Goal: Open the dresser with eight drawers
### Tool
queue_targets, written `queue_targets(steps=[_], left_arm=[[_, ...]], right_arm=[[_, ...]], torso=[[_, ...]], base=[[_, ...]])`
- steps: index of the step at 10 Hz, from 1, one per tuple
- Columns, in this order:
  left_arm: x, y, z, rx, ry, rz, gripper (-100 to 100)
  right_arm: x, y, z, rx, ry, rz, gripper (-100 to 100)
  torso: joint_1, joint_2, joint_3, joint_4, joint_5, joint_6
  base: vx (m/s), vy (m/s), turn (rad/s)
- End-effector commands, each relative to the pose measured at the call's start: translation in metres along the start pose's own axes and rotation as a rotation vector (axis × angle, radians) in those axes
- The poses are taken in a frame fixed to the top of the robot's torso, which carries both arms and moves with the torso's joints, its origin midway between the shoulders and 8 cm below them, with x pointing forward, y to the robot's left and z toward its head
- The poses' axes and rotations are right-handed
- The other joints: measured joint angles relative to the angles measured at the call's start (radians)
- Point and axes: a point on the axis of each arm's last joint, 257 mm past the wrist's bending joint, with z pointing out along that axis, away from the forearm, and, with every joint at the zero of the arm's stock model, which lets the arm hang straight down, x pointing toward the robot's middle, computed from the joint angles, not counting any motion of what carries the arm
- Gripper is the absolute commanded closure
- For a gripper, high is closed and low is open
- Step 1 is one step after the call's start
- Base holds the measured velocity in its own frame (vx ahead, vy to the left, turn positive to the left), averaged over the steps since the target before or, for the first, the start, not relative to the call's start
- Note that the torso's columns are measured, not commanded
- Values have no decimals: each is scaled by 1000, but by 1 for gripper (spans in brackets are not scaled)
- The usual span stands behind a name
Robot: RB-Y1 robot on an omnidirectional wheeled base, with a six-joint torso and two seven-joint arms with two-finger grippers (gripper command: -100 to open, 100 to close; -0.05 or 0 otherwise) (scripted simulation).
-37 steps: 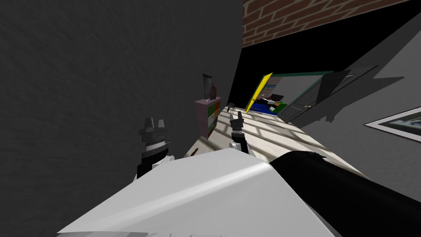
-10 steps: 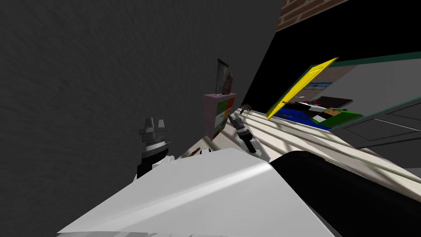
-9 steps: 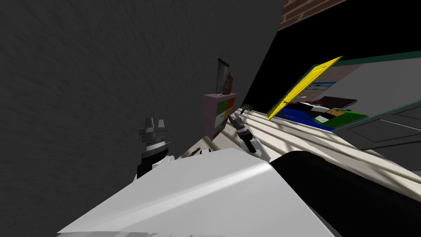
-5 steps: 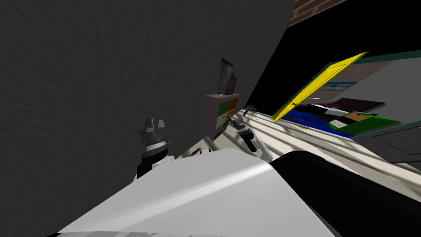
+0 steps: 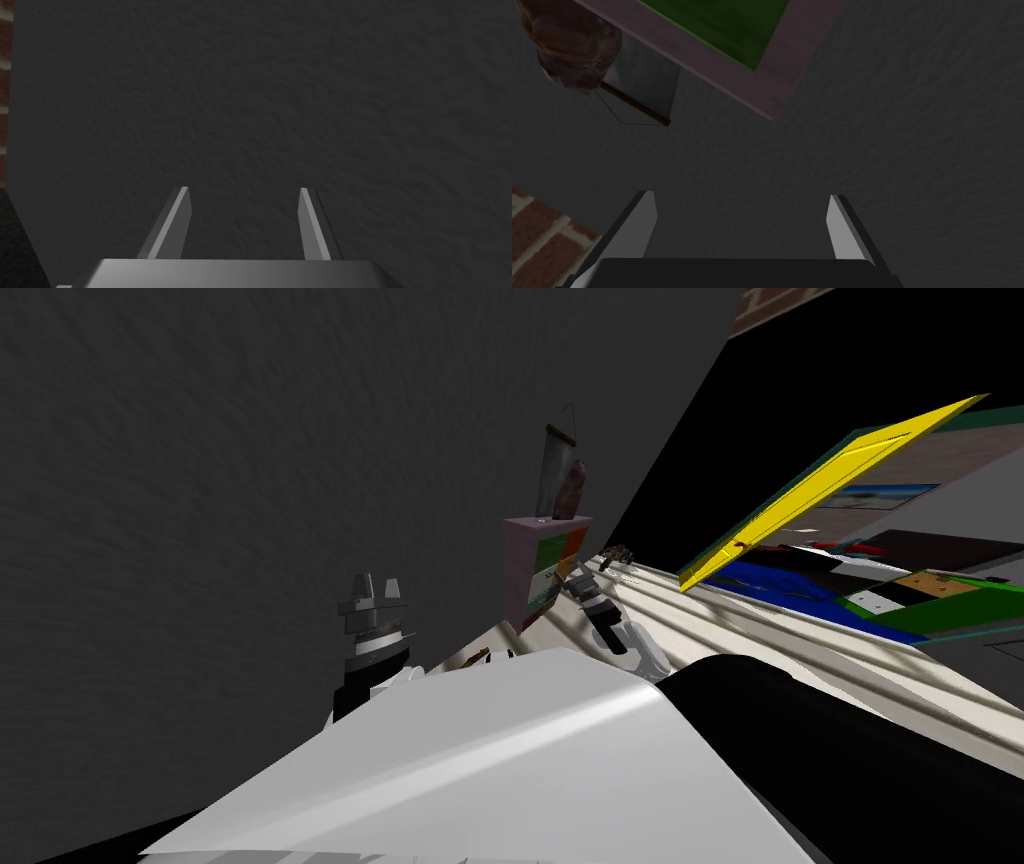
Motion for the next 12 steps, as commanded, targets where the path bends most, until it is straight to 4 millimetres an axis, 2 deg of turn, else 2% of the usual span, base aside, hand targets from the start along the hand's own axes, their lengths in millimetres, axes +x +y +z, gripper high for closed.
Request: queue_targets(steps=[1, 7, 10, 12], left_arm=[[0, 0, 0, 0, 0, 0, 0], [0, 0, 0, 0, 0, 0, 0], [0, 0, 0, 0, 0, 0, 0], [0, 0, 0, 0, 0, 0, 0]], right_arm=[[8, -6, -1, -8, 28, -125, -100], [32, -36, -2, -43, 122, -539, -100], [37, -45, -2, -56, 145, -655, -100], [44, -63, -3, -74, 183, -831, -100]], torso=[[0, -1, 0, 0, 0, -1], [-1, -1, 0, 0, 0, 0], [0, -1, 0, 0, 0, -1], [0, -1, -1, 0, 0, -1]], base=[[29, -28, 74], [34, -42, 122], [26, -34, 88], [33, -43, 166]])
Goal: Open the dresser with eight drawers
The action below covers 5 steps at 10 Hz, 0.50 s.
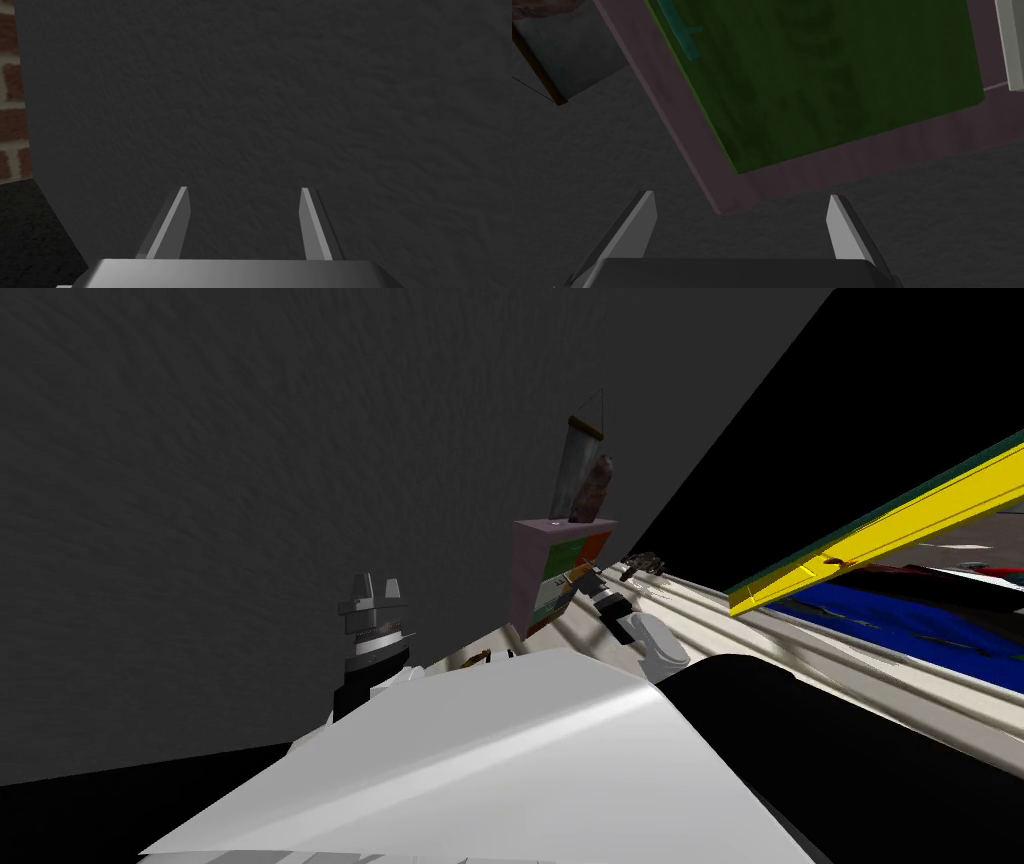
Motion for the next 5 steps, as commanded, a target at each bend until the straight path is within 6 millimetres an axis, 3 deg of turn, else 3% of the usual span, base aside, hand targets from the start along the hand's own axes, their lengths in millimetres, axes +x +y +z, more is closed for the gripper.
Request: queue_targets(steps=[1, 5], left_arm=[[0, 0, 0, 0, 0, 0, 0], [0, 0, 0, 0, 0, 0, 0]], right_arm=[[13, -7, -1, -15, 29, -154, -100], [35, -22, 0, -42, 76, -416, -100]], torso=[[-1, -1, 0, 0, 0, 0], [0, 1, 0, 0, 0, 0]], base=[[27, -49, 69], [24, -40, 105]])
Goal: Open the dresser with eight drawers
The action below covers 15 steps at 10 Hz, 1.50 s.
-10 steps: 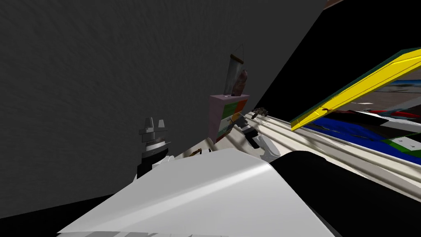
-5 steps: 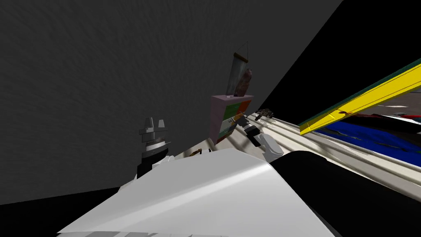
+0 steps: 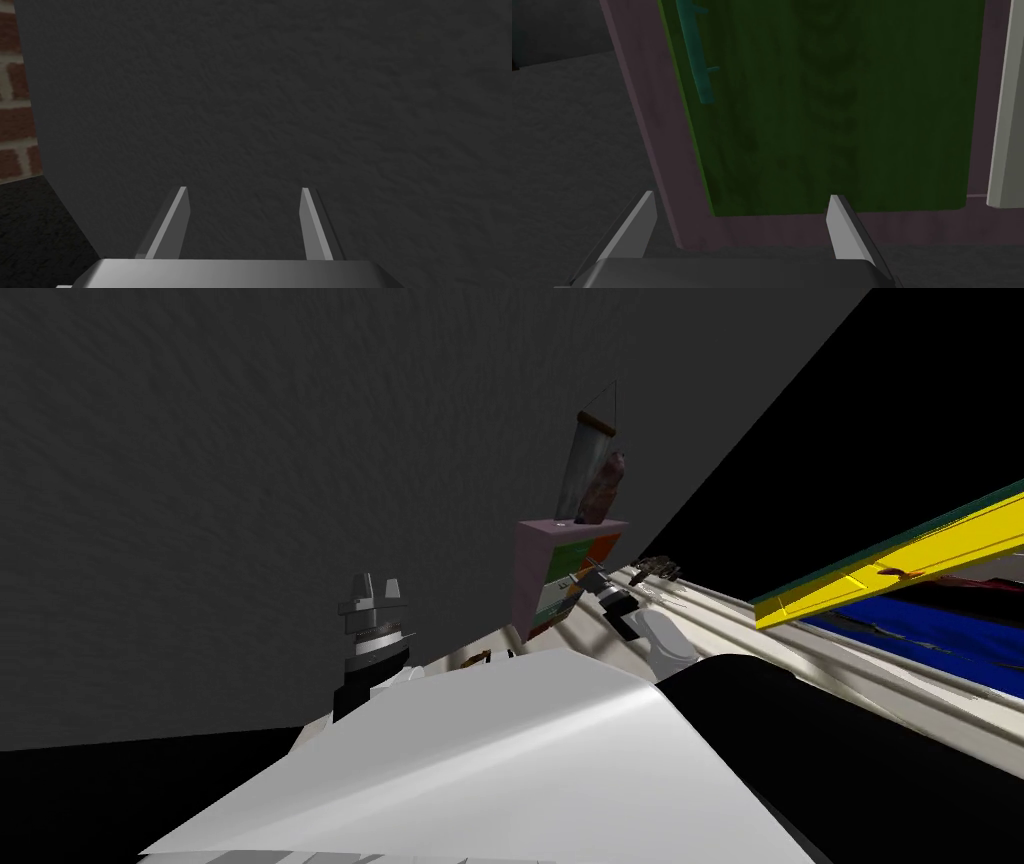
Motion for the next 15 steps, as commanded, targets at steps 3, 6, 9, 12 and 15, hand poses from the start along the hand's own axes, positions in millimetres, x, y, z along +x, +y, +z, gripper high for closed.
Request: queue_targets(steps=[3, 6, 9, 12, 15], left_arm=[[0, 0, 0, 0, 0, 0, 0], [0, 0, 0, 0, 0, 0, 0], [0, 0, 0, 0, 0, 0, 0], [0, 0, 0, 0, 0, 0, 0], [0, 0, 0, 0, 0, 0, 0]], right_arm=[[26, -12, 2, -27, 45, -277, -100], [39, -22, 3, -42, 68, -438, -100], [42, -26, 3, -47, 74, -492, -100], [45, -31, 4, -47, 74, -497, 100], [3, -22, 2, -47, -20, -479, 100]], torso=[[0, 0, 0, 0, 0, 1], [-1, -1, 0, 0, 0, 0], [0, 0, 0, 0, 0, 0], [1, -2, -1, -1, 0, 0], [-10, -3, -1, -4, -7, 2]], base=[[24, -40, 92], [19, -41, 115], [14, -28, 52], [53, 17, -6], [24, -47, -300]])
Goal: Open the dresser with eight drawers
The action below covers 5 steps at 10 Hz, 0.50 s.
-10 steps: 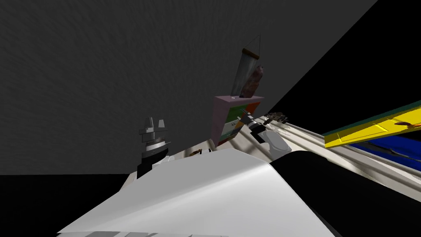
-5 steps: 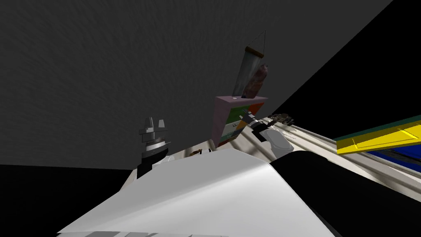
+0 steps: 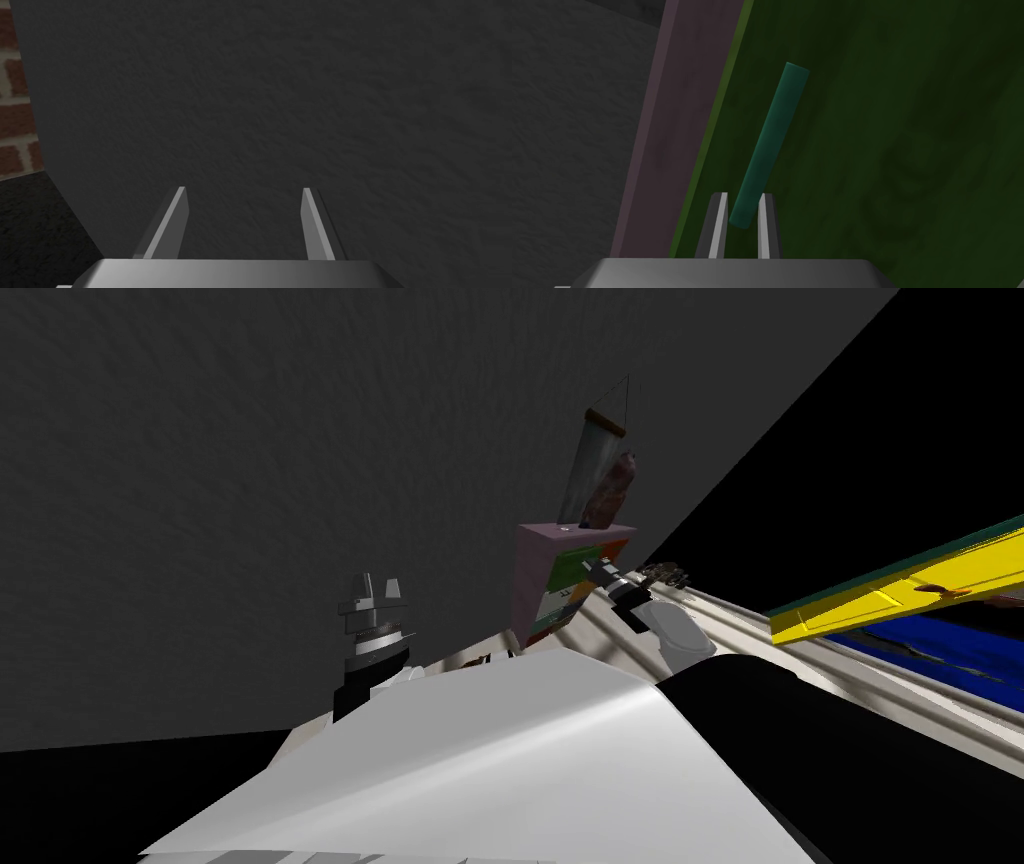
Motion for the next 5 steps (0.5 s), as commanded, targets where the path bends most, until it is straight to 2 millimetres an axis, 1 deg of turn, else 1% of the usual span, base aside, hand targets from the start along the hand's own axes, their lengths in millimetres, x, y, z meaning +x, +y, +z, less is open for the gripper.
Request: queue_targets(steps=[1, 3, 5], left_arm=[[0, 0, 0, 0, 0, 0, 0], [0, 0, 0, 0, 0, 0, 0], [0, 0, 0, 0, 0, 0, 0]], right_arm=[[-31, -6, -6, 4, -64, 16, 100], [-51, -13, -10, 18, -109, 23, 100], [-71, -21, -14, 33, -153, 30, 100]], torso=[[0, -2, -1, -1, -1, -1], [4, -3, -2, 0, 2, -1], [4, -2, -2, 0, 2, -1]], base=[[14, -53, -232], [21, -36, -227], [37, -43, -269]])
